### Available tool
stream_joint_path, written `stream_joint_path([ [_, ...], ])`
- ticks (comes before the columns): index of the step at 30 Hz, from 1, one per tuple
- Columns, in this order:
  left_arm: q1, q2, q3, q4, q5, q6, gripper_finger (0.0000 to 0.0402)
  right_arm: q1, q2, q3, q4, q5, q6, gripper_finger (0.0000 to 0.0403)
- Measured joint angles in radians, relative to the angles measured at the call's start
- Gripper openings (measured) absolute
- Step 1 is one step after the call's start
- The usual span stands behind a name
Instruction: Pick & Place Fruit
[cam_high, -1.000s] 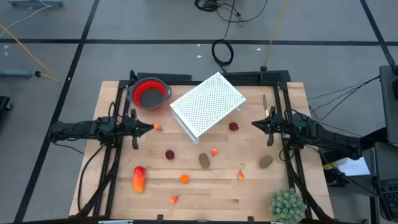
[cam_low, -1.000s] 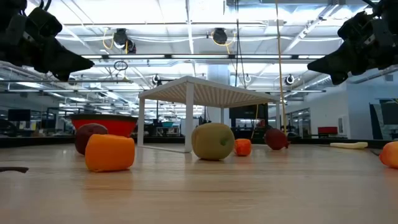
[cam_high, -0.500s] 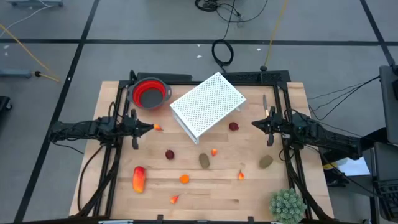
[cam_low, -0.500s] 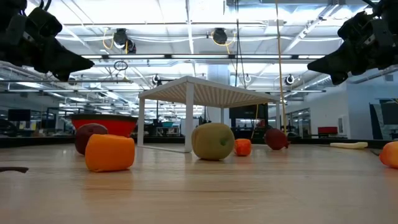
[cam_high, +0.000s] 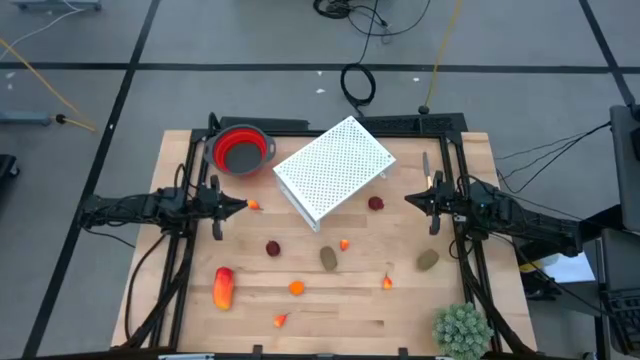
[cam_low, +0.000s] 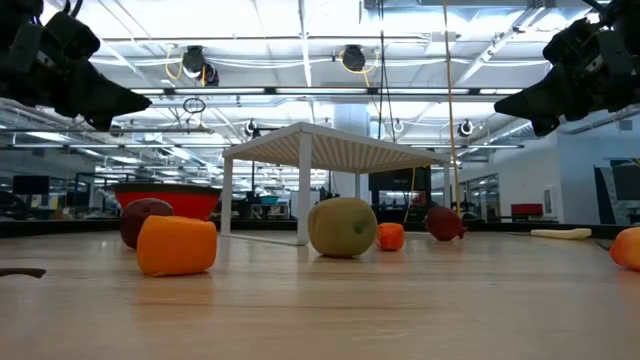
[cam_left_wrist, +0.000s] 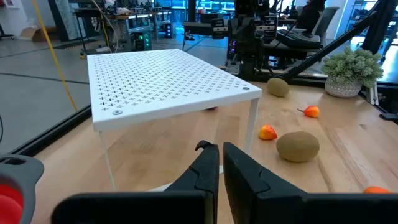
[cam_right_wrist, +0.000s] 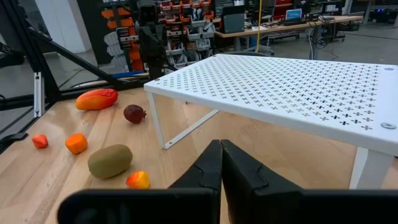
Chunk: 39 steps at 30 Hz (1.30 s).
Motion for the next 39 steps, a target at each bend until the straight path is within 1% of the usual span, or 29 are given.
stream_joint_path([
  [8, 0.000, 0.000, 0.000, 0.000, 0.000, 0.000, 0.0021, 0.000, 0.000, 0.000, 0.001, 0.001, -0.005, 0.0000],
  [14, 0.000, 0.000, 0.000, 0.000, 0.000, 0.000, 0.0021, 0.000, 0.000, 0.000, 0.011, 0.001, -0.150, 0.0000],
  [17, 0.000, 0.000, 0.000, 0.000, 0.000, 0.000, 0.0021, 0.000, 0.000, 0.000, 0.011, 0.000, -0.168, 0.0000],
  [30, 0.000, 0.000, 0.000, 0.000, 0.000, 0.000, 0.0021, 0.000, 0.000, 0.000, 0.011, 0.000, -0.163, 0.0000],
  [37, 0.000, 0.000, 0.000, 0.016, 0.000, 0.027, 0.0021, 0.000, 0.000, 0.000, 0.011, 0.000, -0.055, 0.0000],
  [39, 0.000, 0.000, 0.000, 0.033, 0.008, -0.006, 0.0021, 0.000, 0.000, 0.000, 0.011, 0.000, -0.044, 0.0000],
])
